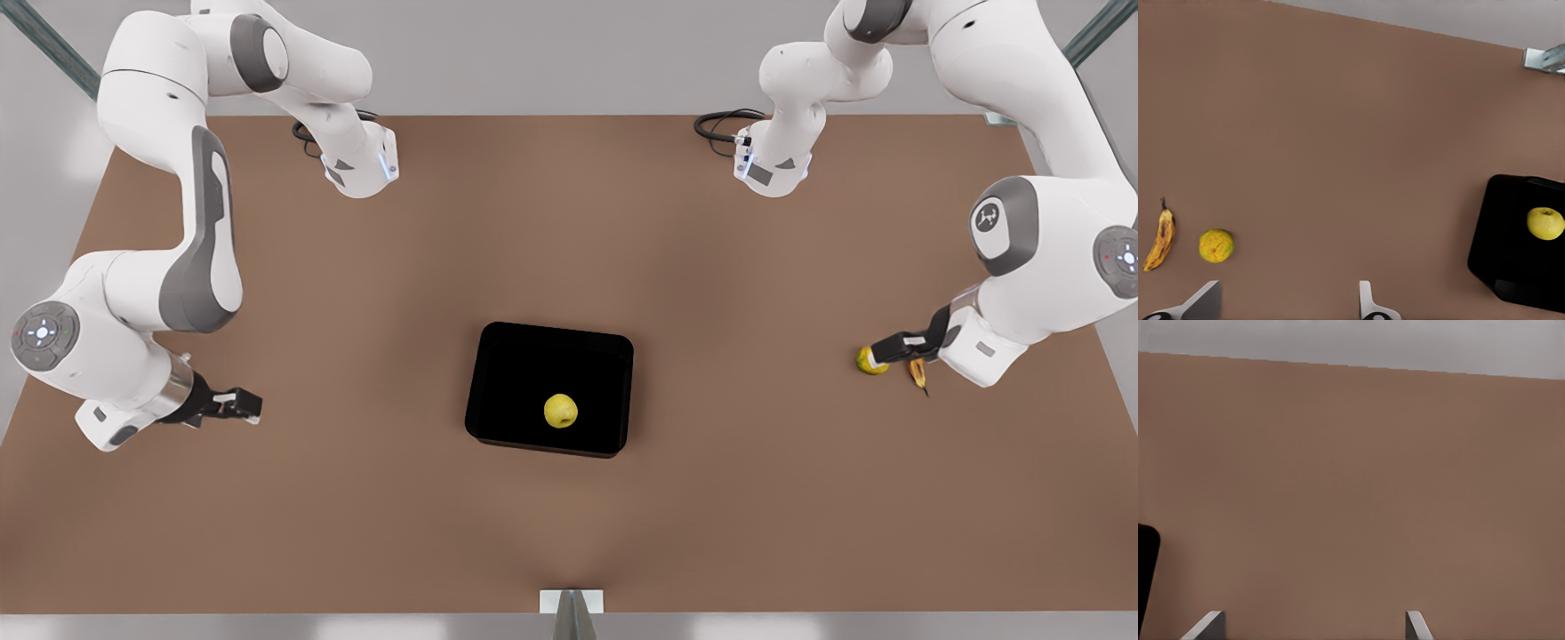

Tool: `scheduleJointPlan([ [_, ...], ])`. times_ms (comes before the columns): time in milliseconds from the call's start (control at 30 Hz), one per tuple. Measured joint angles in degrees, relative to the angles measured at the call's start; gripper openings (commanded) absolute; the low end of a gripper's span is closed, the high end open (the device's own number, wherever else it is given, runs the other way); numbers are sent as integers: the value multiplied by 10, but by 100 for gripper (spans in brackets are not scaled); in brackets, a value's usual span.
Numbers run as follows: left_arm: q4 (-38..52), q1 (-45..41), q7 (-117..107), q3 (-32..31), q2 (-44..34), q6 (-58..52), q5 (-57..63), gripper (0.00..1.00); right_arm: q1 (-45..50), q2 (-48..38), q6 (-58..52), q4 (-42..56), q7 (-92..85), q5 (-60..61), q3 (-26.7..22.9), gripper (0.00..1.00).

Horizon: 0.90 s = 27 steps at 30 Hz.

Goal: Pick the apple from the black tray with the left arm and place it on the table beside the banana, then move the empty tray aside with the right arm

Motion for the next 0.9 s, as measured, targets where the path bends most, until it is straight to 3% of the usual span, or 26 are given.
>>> scheduleJointPlan([
  [167, 14, -12, 3, -15, 25, 17, -5, 100, -1, 16, 11, 0, -5, -1, -3, 100],
  [233, 76, -106, -7, -29, 74, 25, 0, 100, -2, 36, 17, 2, -6, -1, -5, 100],
  [300, 187, -216, -39, -33, 172, 40, 18, 100, -3, 52, 26, 7, -8, -1, -5, 100],
  [467, 271, -397, -161, -31, 299, 113, 69, 100, -1, 37, 30, 11, -10, -1, -3, 100],
  [900, 273, -411, -354, -28, 421, 236, 139, 100, -2, 14, -13, 11, -14, -1, -3, 100],
])
